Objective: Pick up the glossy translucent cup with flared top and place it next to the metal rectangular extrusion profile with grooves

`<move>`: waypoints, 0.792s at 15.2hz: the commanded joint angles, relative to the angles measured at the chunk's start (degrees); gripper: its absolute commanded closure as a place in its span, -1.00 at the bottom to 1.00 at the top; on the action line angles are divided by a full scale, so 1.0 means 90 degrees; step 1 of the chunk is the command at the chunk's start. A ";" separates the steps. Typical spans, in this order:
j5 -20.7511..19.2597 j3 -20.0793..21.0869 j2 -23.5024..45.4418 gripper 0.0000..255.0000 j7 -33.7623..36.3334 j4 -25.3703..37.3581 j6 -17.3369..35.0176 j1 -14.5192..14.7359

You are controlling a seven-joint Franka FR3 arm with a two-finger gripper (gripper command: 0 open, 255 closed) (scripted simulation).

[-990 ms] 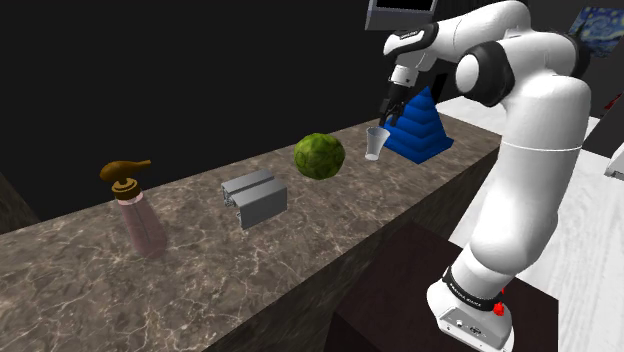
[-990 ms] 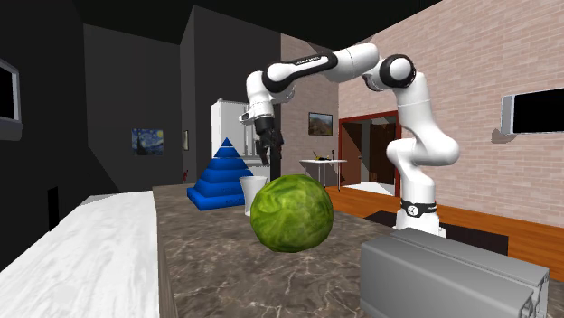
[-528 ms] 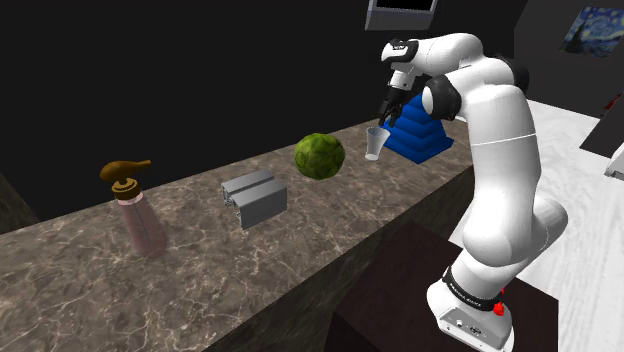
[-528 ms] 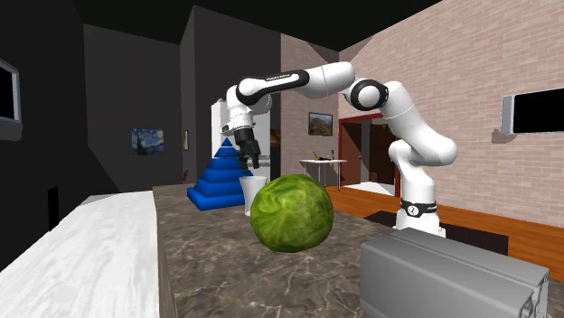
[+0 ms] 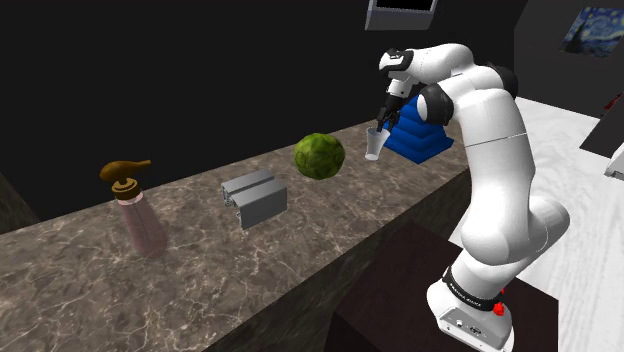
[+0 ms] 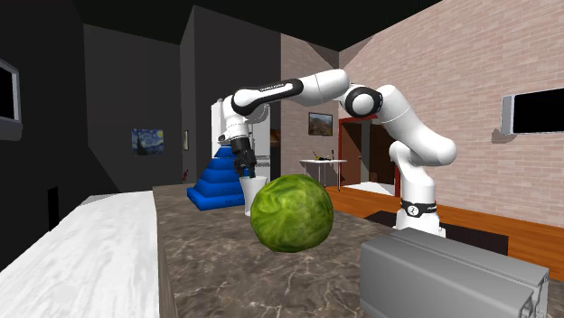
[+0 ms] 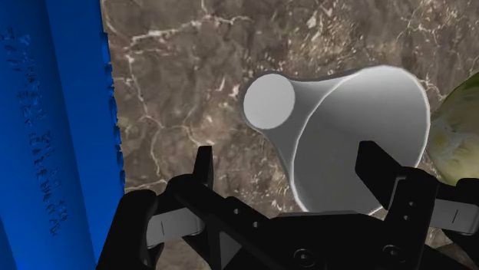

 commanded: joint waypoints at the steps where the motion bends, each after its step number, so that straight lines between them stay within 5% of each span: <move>1: 0.0003 -0.0001 -0.0064 -1.00 -0.0034 -0.0329 0.0254 0.0122; 9: 0.0003 -0.0001 -0.0063 -1.00 -0.0033 -0.0327 0.0252 0.0121; 10: 0.0003 -0.0001 -0.0063 1.00 -0.0033 -0.0327 0.0252 0.0121; 12: 0.0003 -0.0001 -0.0063 1.00 -0.0033 -0.0327 0.0252 0.0121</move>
